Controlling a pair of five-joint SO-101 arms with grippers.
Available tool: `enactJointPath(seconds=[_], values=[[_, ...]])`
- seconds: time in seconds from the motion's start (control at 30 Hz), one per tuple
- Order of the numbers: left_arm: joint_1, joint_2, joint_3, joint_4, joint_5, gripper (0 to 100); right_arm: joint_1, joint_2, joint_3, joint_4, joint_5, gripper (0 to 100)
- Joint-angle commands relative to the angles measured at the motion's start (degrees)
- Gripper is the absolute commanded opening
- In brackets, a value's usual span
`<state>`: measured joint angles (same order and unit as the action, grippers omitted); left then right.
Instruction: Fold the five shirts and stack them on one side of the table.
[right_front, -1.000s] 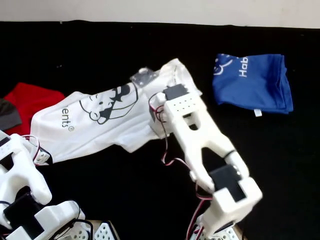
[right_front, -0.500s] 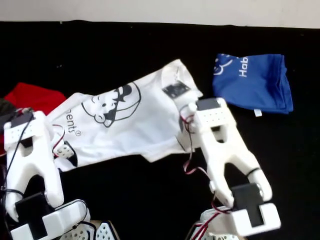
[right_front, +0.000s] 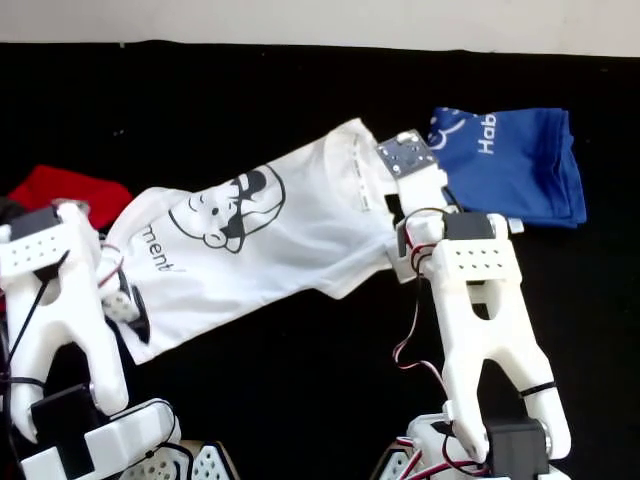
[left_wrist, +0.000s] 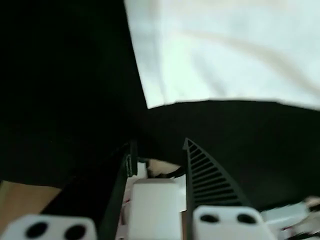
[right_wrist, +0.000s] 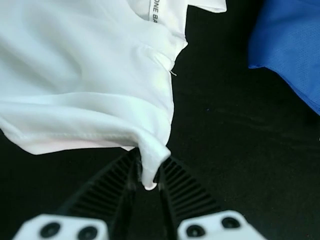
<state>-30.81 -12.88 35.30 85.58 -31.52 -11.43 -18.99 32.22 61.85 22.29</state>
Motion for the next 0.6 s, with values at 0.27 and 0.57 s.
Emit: enactJointPath(seconds=[0.27,0.57], values=[[0.92,-1.63,2.95,-7.12,-5.54,20,0.84,-2.59,0.04,-0.84,0.26,0.6],[8.04,-1.54,8.13,-10.37,-5.45,22,0.92,-2.33,0.04,-1.98,-1.49,0.6]])
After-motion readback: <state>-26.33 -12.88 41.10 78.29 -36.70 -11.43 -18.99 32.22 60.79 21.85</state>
